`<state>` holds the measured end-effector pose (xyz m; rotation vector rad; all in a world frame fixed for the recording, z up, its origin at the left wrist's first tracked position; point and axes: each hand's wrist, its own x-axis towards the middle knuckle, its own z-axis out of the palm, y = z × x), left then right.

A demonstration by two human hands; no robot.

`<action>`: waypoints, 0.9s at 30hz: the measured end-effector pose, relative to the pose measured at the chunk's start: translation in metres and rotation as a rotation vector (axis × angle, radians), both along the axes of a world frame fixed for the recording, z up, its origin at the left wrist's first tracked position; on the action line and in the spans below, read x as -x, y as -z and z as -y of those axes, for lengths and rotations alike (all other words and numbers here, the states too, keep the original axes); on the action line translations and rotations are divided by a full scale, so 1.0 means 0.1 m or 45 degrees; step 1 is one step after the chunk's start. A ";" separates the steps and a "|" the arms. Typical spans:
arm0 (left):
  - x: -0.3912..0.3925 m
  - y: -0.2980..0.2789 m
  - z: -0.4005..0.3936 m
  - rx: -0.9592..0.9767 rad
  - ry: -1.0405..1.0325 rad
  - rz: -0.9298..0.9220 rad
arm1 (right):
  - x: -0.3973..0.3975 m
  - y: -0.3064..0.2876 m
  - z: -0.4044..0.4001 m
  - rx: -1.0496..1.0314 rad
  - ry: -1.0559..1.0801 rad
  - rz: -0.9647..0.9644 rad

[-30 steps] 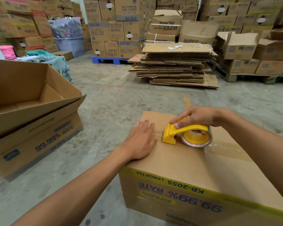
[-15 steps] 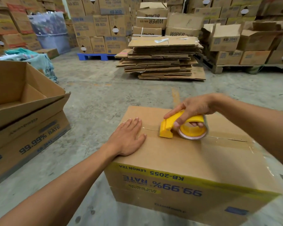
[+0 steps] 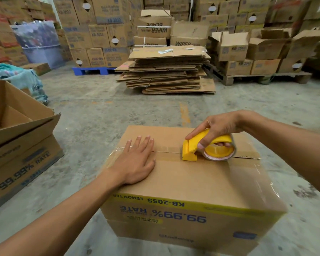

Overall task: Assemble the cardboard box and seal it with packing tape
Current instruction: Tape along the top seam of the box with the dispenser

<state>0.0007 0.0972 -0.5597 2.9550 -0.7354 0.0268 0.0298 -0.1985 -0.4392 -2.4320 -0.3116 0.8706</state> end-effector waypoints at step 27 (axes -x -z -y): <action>0.29 -0.35 0.90 -0.090 0.242 0.046 | 0.54 -0.36 0.96 -0.054 0.112 -0.028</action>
